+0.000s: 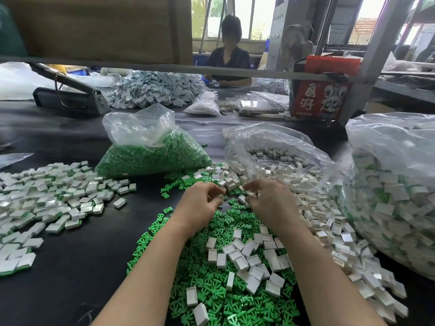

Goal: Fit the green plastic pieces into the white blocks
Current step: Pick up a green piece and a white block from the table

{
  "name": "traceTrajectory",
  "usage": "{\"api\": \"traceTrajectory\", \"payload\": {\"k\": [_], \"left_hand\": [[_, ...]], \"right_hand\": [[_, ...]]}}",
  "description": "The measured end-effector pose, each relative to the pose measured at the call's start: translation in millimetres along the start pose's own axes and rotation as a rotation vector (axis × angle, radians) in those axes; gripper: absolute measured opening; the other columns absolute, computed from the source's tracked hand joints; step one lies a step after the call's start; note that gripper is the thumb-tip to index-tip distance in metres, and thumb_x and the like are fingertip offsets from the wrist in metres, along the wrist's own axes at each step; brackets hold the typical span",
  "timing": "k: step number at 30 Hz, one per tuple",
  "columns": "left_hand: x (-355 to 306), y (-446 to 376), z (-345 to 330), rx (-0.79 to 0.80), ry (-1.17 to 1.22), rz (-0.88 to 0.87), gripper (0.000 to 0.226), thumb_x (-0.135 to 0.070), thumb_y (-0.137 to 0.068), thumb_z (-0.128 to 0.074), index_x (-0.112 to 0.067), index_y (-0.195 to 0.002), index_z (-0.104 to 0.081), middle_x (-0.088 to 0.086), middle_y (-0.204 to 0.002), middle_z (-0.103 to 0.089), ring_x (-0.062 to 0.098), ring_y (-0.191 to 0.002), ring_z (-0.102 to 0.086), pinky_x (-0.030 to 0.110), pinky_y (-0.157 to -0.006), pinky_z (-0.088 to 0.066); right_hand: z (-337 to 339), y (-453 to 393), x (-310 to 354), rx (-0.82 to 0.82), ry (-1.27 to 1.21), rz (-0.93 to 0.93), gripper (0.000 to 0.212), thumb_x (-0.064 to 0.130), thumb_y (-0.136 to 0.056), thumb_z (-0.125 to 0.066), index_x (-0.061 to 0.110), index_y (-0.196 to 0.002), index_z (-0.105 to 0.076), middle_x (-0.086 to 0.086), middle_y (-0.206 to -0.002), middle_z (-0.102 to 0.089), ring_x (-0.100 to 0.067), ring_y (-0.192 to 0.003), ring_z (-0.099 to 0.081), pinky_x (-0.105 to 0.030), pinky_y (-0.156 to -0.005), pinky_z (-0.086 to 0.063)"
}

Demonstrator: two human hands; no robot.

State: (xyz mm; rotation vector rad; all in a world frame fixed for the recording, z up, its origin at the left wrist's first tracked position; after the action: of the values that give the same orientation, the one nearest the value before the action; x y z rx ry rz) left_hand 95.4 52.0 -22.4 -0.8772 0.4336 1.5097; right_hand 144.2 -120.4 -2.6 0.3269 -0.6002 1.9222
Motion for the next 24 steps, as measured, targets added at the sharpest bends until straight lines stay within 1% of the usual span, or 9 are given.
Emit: {"api": "traceTrajectory", "payload": {"k": [2, 5, 8, 11, 15, 17, 19, 21, 24], "left_hand": [[2.3, -1.8, 2.9, -0.021, 0.155, 0.035, 0.012, -0.014, -0.089, -0.07, -0.024, -0.095, -0.072, -0.006, -0.088, -0.071, 0.01, -0.083, -0.068, 0.026, -0.078, -0.055], [3.0, -2.6, 4.6, -0.012, 0.363, 0.057, 0.014, -0.012, -0.085, -0.074, -0.025, -0.088, -0.073, -0.007, -0.078, -0.071, 0.01, -0.079, -0.067, 0.025, -0.074, -0.056], [1.5, -2.6, 3.8, -0.008, 0.529, 0.039, 0.014, -0.009, -0.082, -0.077, -0.021, -0.087, -0.073, -0.006, -0.078, -0.073, 0.007, -0.078, -0.068, 0.022, -0.071, -0.054], [0.2, -2.9, 4.2, -0.022, 0.621, 0.032, 0.016, -0.007, -0.079, -0.078, -0.019, -0.087, -0.071, -0.005, -0.08, -0.074, 0.007, -0.079, -0.069, 0.018, -0.071, -0.052], [-1.5, -3.8, 4.3, -0.044, 0.711, 0.046, 0.02, -0.007, -0.076, -0.079, -0.026, -0.079, -0.073, -0.005, -0.079, -0.074, 0.006, -0.078, -0.069, 0.014, -0.071, -0.051], [0.2, -4.6, 3.3, -0.056, 0.752, 0.077, 0.023, -0.006, -0.077, -0.078, -0.028, -0.076, -0.074, -0.008, -0.074, -0.072, 0.003, -0.073, -0.066, 0.014, -0.067, -0.05], [1.6, -4.6, 2.7, -0.068, 0.855, 0.128, 0.017, -0.005, -0.077, -0.076, -0.02, -0.082, -0.07, -0.005, -0.073, -0.07, 0.007, -0.072, -0.066, 0.016, -0.065, -0.051], [1.5, -4.1, 3.4, -0.08, 0.959, 0.171, 0.022, -0.008, -0.073, -0.077, -0.01, -0.09, -0.063, 0.0, -0.075, -0.07, 0.013, -0.073, -0.068, 0.02, -0.065, -0.054], [-2.5, -2.5, 5.3, -0.054, 1.073, 0.198, 0.038, -0.015, -0.064, -0.078, -0.006, -0.096, -0.062, 0.004, -0.079, -0.074, 0.017, -0.075, -0.072, 0.021, -0.063, -0.056]], "right_hand": [[-3.1, -0.5, 5.0, 0.153, -0.034, 0.051, 0.018, 0.031, -0.085, -0.072, 0.032, -0.104, -0.072, 0.013, -0.098, -0.072, -0.005, -0.088, -0.063, -0.034, -0.089, -0.054], [-12.1, 2.1, 12.2, 0.345, 0.08, 0.097, 0.023, 0.041, -0.081, -0.075, 0.038, -0.104, -0.072, 0.015, -0.1, -0.072, -0.007, -0.093, -0.062, -0.036, -0.09, -0.053], [-16.0, 0.9, 10.9, 0.303, 0.106, 0.092, 0.014, 0.032, -0.084, -0.073, 0.035, -0.098, -0.074, 0.012, -0.098, -0.073, -0.009, -0.089, -0.064, -0.036, -0.089, -0.055], [-15.2, -0.3, 6.5, 0.25, 0.015, 0.065, 0.008, 0.024, -0.087, -0.071, 0.027, -0.094, -0.075, 0.01, -0.092, -0.074, -0.007, -0.082, -0.066, -0.034, -0.085, -0.057], [-8.4, 1.0, 4.3, 0.115, -0.265, 0.018, 0.014, 0.012, -0.089, -0.068, 0.016, -0.101, -0.073, 0.003, -0.089, -0.074, -0.013, -0.072, -0.07, -0.034, -0.071, -0.06], [-4.5, 3.5, 6.6, 0.121, -0.431, -0.014, 0.015, 0.009, -0.087, -0.069, 0.012, -0.102, -0.072, -0.001, -0.091, -0.075, -0.015, -0.075, -0.071, -0.032, -0.073, -0.06], [-1.0, 6.5, 11.0, 0.137, -0.616, -0.033, 0.012, 0.007, -0.086, -0.07, 0.012, -0.096, -0.071, -0.004, -0.091, -0.075, -0.013, -0.078, -0.071, -0.025, -0.074, -0.059], [3.1, 8.5, 15.2, 0.123, -0.793, -0.059, 0.01, 0.004, -0.086, -0.069, 0.009, -0.094, -0.071, -0.007, -0.088, -0.074, -0.008, -0.073, -0.069, -0.019, -0.068, -0.056], [7.0, 9.1, 18.7, 0.105, -1.098, -0.185, 0.011, -0.001, -0.088, -0.063, 0.0, -0.097, -0.068, -0.014, -0.09, -0.073, -0.015, -0.072, -0.067, -0.026, -0.072, -0.057]]}}
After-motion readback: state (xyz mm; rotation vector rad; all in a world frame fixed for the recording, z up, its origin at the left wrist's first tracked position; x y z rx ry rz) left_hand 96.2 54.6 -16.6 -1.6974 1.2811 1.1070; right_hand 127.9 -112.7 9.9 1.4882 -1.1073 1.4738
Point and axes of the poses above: each hand's wrist, its own y-axis away from the middle knuckle, its own z-axis out of the back of the hand, x = y × z, the point moved 1 cm from there along -y, towards the middle knuckle
